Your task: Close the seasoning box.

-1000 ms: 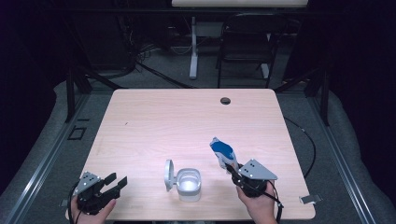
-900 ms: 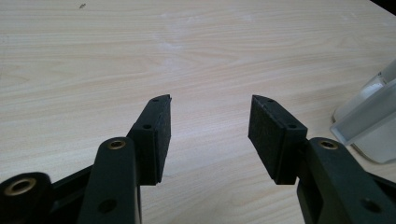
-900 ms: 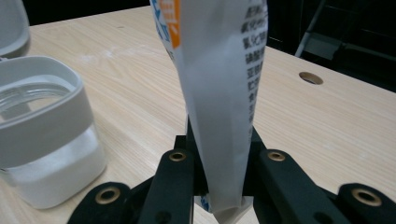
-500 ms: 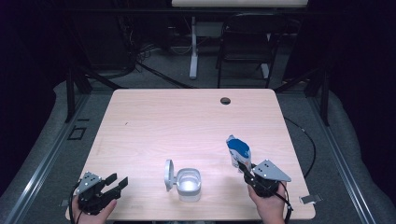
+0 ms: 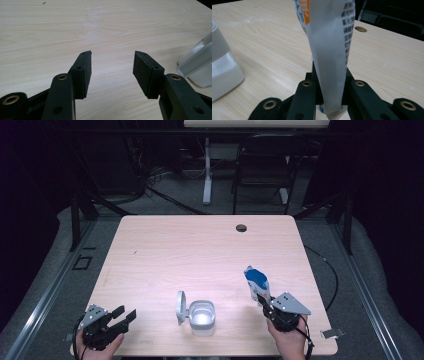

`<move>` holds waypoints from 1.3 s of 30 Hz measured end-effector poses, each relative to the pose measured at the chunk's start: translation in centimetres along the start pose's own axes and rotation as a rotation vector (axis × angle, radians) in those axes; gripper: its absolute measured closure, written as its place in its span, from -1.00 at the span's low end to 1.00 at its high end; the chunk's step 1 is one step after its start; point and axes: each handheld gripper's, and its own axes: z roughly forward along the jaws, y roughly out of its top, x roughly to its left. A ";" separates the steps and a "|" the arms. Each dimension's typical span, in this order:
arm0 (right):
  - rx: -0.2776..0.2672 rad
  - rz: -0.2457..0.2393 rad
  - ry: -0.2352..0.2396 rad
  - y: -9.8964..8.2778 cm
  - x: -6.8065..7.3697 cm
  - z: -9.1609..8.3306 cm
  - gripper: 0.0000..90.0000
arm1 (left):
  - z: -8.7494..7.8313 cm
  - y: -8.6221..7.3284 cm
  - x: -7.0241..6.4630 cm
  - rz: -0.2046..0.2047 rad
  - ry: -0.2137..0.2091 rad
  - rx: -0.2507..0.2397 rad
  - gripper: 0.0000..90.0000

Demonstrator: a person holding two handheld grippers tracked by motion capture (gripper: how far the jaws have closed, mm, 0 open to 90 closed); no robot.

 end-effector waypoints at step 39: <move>0.110 0.011 -0.008 -2.3 -1.2 1.7 0.80 | -0.1 0.1 0.0 -0.001 0.000 -0.007 0.10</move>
